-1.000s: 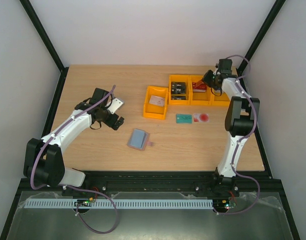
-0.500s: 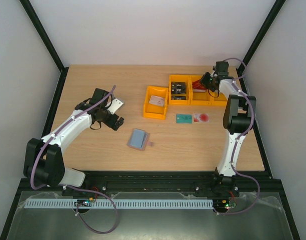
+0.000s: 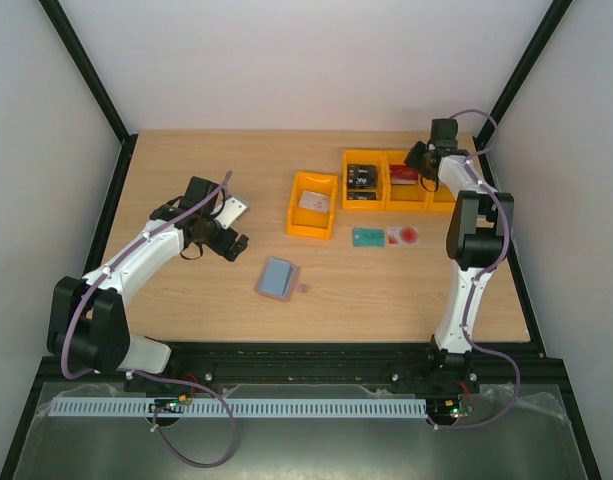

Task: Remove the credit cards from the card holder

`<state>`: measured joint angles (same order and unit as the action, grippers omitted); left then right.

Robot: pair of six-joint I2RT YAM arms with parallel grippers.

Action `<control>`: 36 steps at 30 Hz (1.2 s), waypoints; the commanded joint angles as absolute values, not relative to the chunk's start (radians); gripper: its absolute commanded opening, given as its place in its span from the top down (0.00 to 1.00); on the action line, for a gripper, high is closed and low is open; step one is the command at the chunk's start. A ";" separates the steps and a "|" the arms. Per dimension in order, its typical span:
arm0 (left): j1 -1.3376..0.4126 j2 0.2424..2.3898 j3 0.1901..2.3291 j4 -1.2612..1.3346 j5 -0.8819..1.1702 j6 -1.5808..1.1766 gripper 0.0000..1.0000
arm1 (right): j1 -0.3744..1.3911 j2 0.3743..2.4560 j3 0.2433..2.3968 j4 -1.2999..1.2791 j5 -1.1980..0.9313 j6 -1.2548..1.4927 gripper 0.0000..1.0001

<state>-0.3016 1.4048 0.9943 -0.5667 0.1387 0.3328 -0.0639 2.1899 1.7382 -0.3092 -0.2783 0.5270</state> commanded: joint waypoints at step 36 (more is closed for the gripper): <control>-0.281 1.571 0.669 -0.190 0.680 -0.162 0.06 | 0.839 1.560 0.783 0.026 -0.376 0.866 0.65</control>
